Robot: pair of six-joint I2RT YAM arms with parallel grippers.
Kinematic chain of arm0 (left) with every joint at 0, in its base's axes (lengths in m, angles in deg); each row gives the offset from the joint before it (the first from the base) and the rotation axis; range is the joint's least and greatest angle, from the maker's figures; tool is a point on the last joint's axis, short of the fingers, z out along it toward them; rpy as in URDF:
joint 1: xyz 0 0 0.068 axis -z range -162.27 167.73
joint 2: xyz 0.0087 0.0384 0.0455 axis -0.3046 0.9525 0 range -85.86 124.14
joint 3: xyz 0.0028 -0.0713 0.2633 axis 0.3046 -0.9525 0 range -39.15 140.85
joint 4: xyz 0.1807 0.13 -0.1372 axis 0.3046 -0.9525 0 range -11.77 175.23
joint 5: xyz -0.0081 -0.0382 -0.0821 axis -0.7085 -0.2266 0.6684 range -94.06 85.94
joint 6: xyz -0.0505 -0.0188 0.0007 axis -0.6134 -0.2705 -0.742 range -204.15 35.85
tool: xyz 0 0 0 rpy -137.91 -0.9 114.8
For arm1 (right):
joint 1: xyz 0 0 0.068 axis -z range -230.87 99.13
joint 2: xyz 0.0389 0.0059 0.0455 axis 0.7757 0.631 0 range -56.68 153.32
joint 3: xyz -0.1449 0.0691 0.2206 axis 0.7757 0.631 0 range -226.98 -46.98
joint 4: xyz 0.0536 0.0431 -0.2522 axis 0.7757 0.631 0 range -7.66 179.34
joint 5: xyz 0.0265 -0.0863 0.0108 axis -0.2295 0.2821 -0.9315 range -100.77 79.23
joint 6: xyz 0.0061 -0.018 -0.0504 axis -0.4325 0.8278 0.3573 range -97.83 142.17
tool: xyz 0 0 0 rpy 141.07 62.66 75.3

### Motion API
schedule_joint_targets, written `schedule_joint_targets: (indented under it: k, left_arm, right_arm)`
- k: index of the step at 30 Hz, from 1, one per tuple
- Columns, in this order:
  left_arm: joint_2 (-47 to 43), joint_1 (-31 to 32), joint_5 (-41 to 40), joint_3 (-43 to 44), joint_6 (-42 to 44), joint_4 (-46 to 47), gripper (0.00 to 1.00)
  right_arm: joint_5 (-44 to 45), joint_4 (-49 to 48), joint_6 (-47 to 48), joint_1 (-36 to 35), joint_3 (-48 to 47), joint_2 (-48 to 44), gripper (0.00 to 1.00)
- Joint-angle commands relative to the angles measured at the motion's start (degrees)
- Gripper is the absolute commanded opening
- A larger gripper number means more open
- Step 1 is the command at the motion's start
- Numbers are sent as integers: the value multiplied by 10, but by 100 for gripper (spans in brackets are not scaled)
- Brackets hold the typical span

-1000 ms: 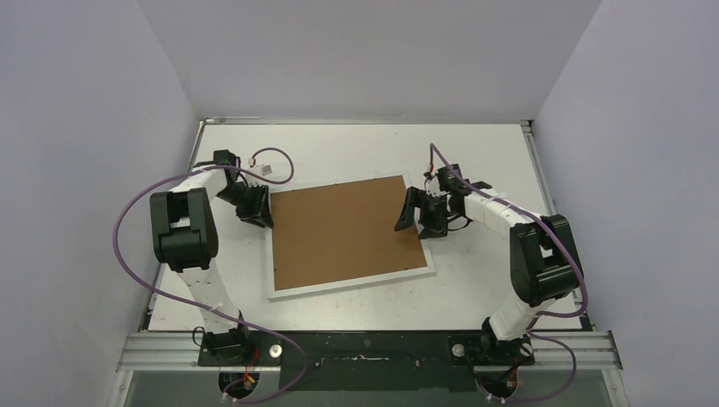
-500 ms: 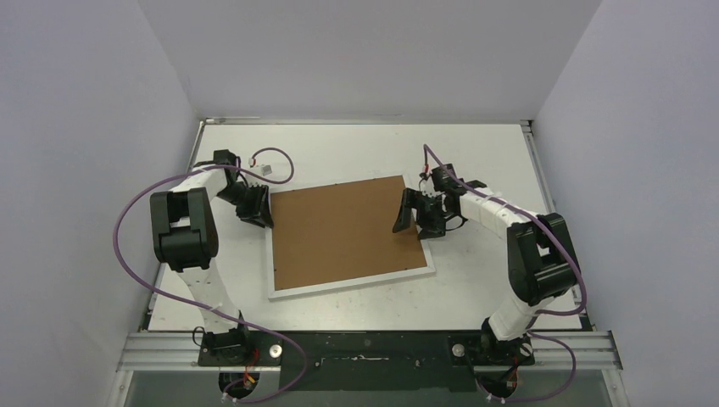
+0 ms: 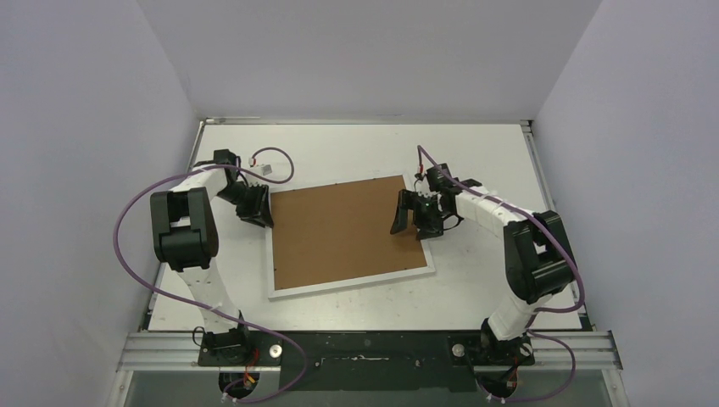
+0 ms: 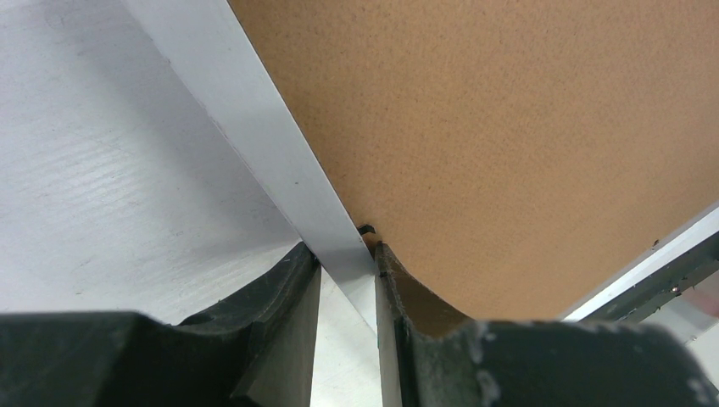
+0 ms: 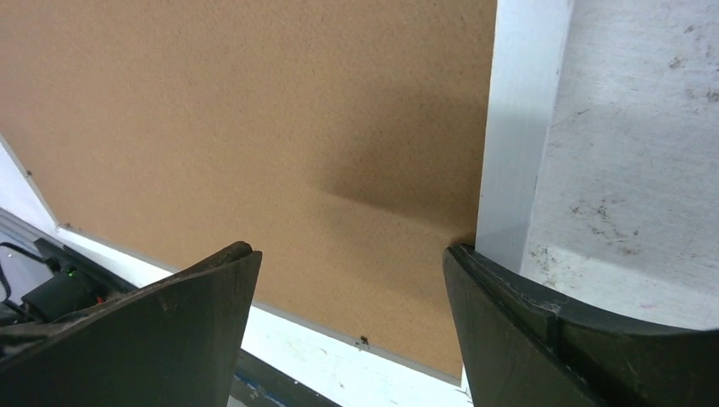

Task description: Put the photo into the frame

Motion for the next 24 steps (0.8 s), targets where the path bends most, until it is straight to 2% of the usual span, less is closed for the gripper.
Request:
schedule_joint_targets:
  k: [1,5,8,24]
  left_arm:
    - [15,16,29,14,20,37,2]
    - [14,15,28,15,22,35,2]
    - [15,15,32,18,23,32,2]
    - [19,23,21,31,29,33,2]
  right_arm:
    - [-43,-35,5,20,-29,15,82]
    - [-94,-62,-16,69,-61,-3,84]
    - [-95,-70,-14,90,-76,5,84]
    - [-85,-132,-30,94,-105,99,83]
